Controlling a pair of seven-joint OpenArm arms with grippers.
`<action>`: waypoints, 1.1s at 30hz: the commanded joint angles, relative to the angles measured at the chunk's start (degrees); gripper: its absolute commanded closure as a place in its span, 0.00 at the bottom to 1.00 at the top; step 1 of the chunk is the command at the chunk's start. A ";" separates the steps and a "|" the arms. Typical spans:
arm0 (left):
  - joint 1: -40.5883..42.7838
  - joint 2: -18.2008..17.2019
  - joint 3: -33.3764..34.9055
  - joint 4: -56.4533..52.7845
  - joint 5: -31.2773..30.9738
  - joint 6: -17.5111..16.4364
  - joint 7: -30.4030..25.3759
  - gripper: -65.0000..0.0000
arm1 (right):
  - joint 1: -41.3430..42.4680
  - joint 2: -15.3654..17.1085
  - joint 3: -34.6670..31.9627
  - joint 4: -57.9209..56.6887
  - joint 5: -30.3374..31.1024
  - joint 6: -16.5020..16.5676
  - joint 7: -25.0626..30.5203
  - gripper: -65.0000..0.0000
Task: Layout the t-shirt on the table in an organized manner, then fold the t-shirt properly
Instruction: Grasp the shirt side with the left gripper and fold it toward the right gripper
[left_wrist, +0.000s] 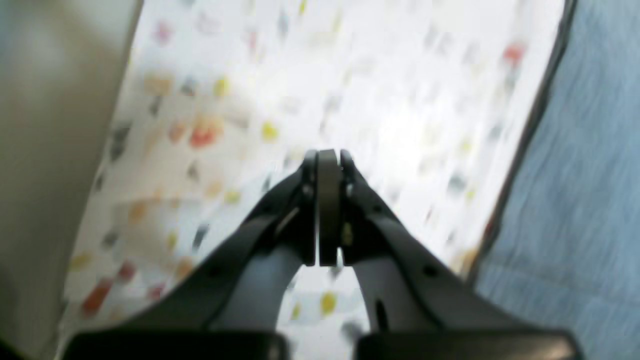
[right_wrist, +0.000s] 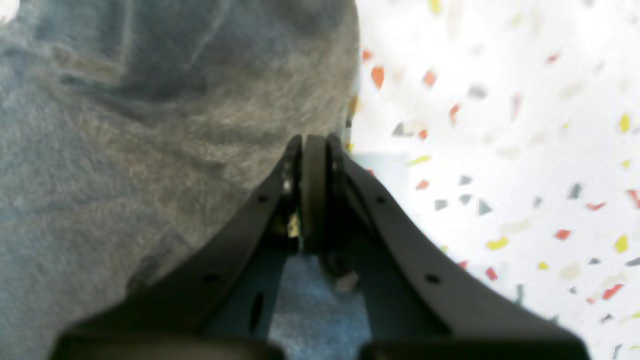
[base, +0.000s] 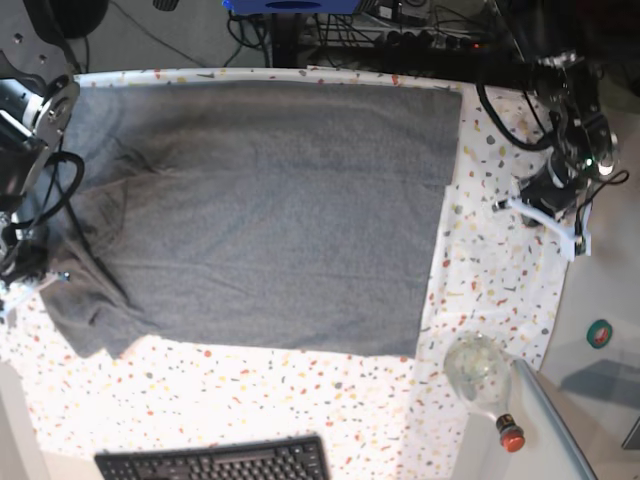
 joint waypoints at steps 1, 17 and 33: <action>-2.28 -0.72 1.79 -0.82 -0.41 0.12 -0.67 0.72 | 0.71 0.75 -0.03 1.78 0.42 0.24 0.73 1.00; -18.28 3.06 17.26 -26.67 -0.50 0.12 -3.39 0.11 | 0.27 1.10 -0.12 2.57 0.42 0.33 0.73 1.00; -14.68 4.73 16.56 -22.53 -0.50 0.12 -4.09 1.00 | -0.61 1.19 -0.21 2.57 0.42 0.42 1.09 1.00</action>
